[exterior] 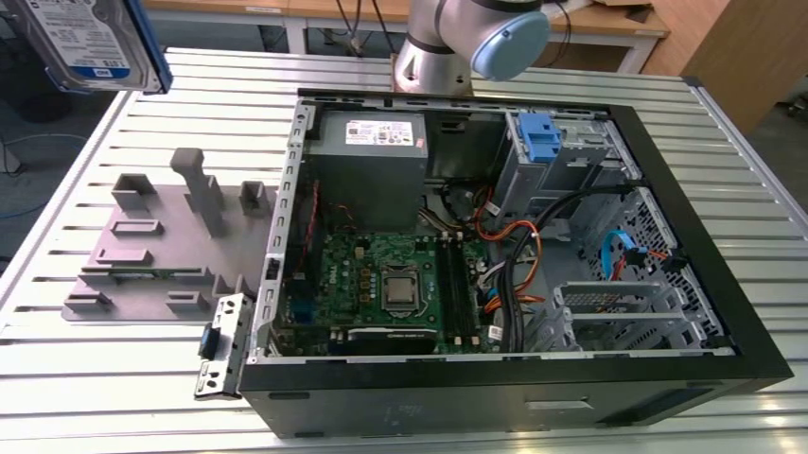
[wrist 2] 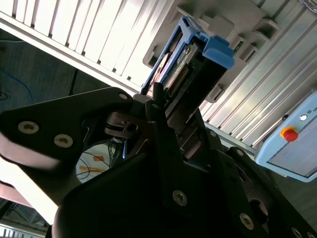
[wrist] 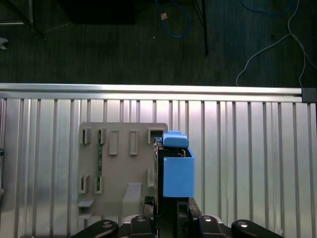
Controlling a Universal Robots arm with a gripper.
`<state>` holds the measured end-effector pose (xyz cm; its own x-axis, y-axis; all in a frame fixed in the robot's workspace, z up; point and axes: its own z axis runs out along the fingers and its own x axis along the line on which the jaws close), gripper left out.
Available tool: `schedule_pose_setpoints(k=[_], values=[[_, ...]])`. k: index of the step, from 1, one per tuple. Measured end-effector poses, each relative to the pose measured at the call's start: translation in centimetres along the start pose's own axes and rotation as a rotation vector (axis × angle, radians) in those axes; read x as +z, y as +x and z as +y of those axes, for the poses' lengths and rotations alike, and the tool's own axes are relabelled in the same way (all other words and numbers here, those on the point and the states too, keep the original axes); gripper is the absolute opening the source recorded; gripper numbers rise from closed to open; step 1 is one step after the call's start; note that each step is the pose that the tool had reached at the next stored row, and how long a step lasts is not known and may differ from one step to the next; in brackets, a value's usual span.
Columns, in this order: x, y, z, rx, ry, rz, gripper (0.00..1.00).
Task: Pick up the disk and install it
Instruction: 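Pick up the disk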
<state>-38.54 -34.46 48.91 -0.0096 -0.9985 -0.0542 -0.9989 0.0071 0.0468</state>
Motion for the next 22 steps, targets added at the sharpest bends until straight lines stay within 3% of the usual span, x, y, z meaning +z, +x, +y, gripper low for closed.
schedule_pose_setpoints(k=[10,22], values=[[-0.07,-0.02,-1.45,0.000,0.0000,0.0000,0.35],[-0.17,-0.04,-3.65,0.000,0.0000,0.0000,0.35]])
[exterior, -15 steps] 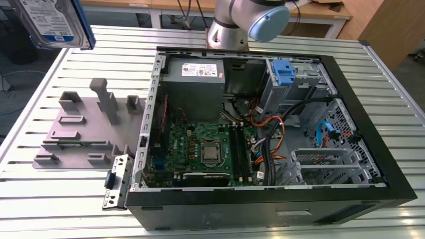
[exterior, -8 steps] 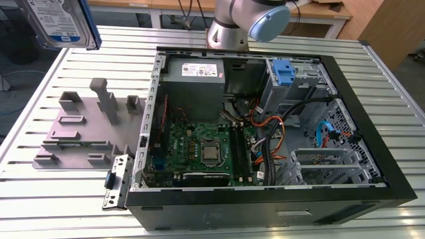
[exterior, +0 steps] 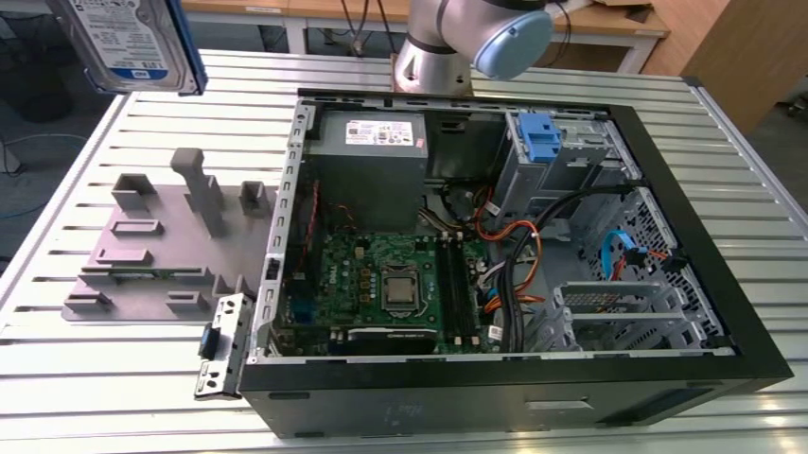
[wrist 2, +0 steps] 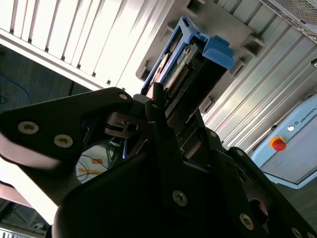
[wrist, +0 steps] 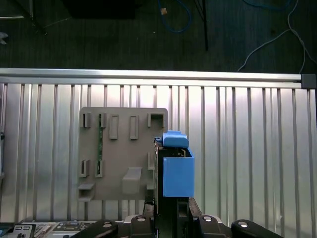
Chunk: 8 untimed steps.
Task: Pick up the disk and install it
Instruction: 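Pick up the disk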
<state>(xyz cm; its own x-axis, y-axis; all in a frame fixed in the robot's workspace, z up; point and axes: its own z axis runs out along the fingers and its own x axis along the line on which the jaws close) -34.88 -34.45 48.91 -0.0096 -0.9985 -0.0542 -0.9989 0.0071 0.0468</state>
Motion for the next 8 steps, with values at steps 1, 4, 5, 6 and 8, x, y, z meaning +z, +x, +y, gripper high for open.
schedule_pose_setpoints(k=[1,4,5,6,8], values=[[0.00,0.00,-0.15,0.000,0.0001,0.0000,0.35],[-0.03,-0.01,-0.55,0.000,0.0000,0.0000,0.35],[-0.03,-0.01,-0.67,0.000,0.0001,0.0000,0.35],[-0.04,-0.01,-0.79,0.000,0.0000,0.0000,0.35],[-0.05,-0.01,-1.07,0.000,0.0001,0.0000,0.35]])
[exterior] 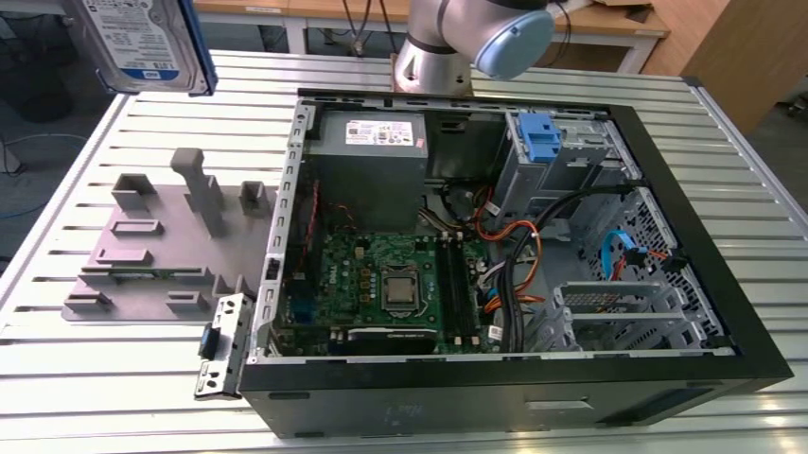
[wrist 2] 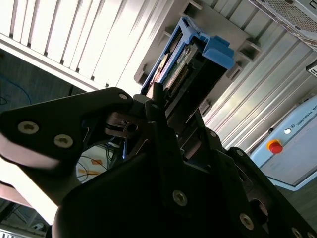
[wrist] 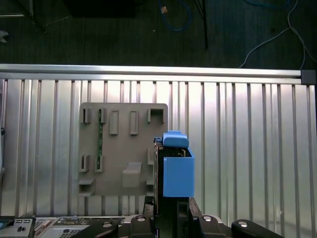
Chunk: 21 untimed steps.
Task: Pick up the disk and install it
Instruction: 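Pick up the disk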
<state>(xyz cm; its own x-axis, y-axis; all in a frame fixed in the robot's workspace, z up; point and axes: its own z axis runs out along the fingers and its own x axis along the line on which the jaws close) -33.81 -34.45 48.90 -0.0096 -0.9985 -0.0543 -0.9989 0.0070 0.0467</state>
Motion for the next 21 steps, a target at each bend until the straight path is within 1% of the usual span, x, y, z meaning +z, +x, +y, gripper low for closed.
schedule_pose_setpoints(k=[13,21], values=[[-0.07,-0.02,-1.55,0.000,0.0000,0.0001,0.35],[-0.08,-0.02,-1.65,0.000,-0.0001,0.0000,0.35]])
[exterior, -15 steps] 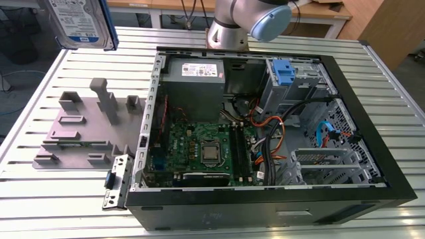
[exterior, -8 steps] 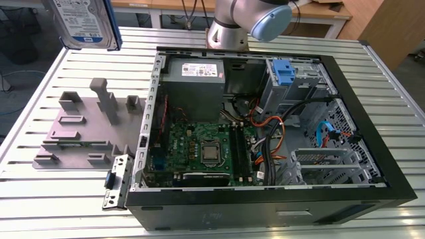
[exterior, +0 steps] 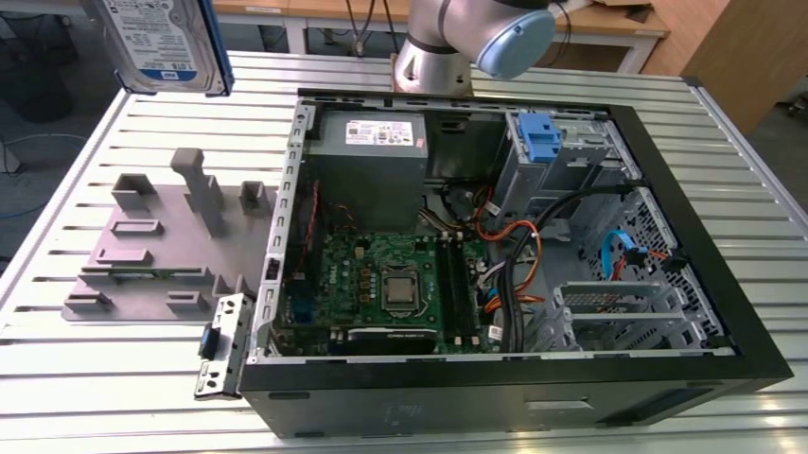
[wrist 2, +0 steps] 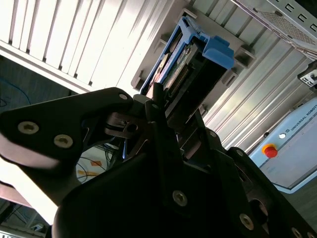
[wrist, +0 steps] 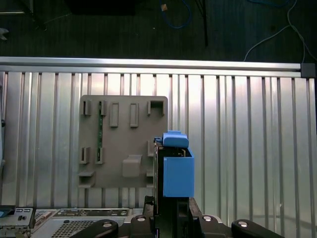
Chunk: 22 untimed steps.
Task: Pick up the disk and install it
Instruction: 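Pick up the disk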
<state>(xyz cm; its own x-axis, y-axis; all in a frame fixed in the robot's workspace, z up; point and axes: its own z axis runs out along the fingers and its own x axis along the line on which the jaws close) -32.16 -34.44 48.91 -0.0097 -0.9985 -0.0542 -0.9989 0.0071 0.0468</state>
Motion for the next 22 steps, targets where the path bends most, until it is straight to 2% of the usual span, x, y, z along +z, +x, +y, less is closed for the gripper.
schedule_pose_setpoints(k=[8,16,22], values=[[0.00,0.00,-0.08,0.000,0.0000,0.0000,0.35],[-0.04,-0.03,-1.40,0.000,0.0000,0.0000,0.35],[-0.06,-0.03,-1.86,0.000,0.0000,0.0000,0.35]])
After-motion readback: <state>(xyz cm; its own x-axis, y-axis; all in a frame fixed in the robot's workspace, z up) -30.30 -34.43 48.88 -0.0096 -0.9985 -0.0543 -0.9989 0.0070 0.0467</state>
